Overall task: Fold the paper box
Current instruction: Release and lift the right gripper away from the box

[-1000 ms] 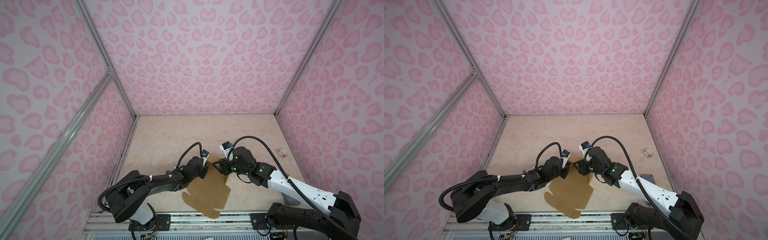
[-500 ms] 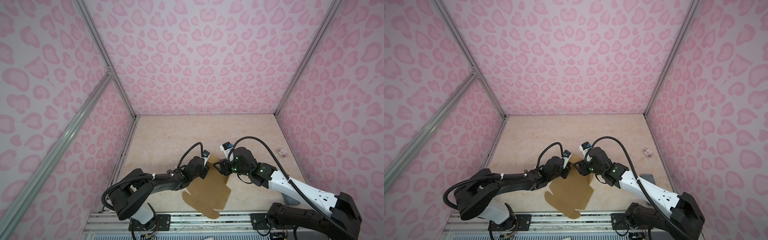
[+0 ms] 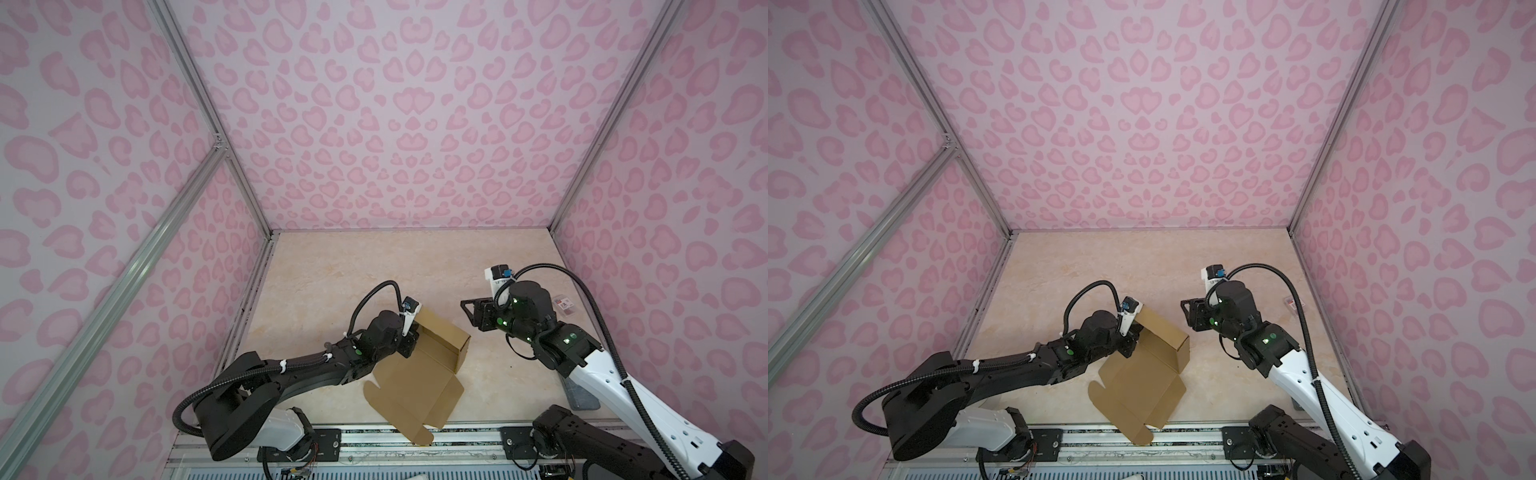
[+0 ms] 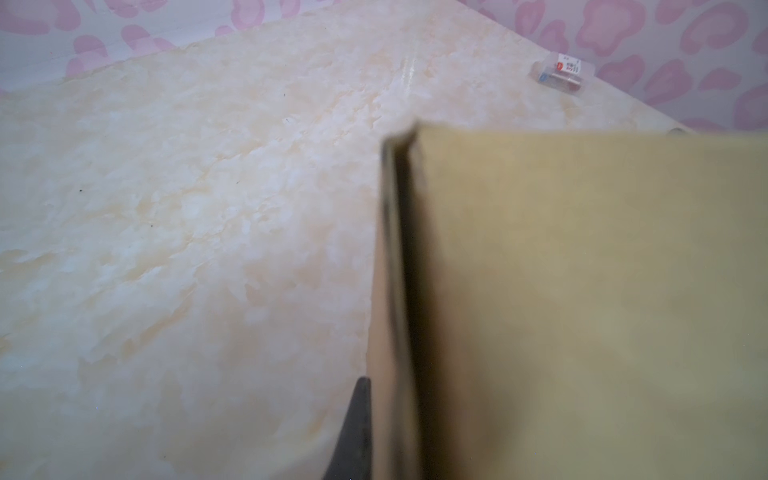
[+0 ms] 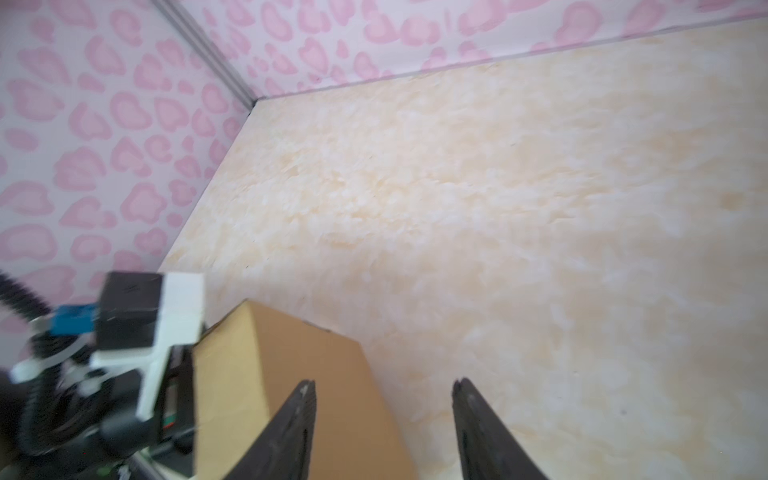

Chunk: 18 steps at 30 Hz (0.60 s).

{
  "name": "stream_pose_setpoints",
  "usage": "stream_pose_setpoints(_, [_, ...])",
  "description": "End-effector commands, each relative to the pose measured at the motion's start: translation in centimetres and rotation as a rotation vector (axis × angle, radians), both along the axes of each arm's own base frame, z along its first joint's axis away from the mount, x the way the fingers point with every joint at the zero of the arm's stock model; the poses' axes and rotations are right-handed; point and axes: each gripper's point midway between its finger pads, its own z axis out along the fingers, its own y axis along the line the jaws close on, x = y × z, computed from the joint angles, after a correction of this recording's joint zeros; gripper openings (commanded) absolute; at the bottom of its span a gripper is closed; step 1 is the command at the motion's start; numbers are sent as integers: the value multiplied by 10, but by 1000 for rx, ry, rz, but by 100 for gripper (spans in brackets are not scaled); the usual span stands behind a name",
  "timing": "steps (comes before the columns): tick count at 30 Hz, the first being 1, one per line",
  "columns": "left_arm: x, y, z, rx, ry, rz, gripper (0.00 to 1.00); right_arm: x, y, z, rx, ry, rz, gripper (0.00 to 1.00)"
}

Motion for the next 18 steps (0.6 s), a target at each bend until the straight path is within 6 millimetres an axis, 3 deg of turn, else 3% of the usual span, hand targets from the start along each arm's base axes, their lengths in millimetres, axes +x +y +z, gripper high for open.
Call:
stream_pose_setpoints(1, [-5,-8,20,-54,26,-28,3,-3,0,-20,49,87,37,55])
stream_pose_setpoints(6, [-2,-13,41,-82,31,-25,1,2,26,-44,176,167,96,55])
stream_pose_setpoints(7, [-4,-12,38,-68,51,-25,1,2,31,-47,210,175,105,55])
stream_pose_setpoints(18, [3,-7,47,-58,64,30,2,-8,68,-56,382,244,209,53])
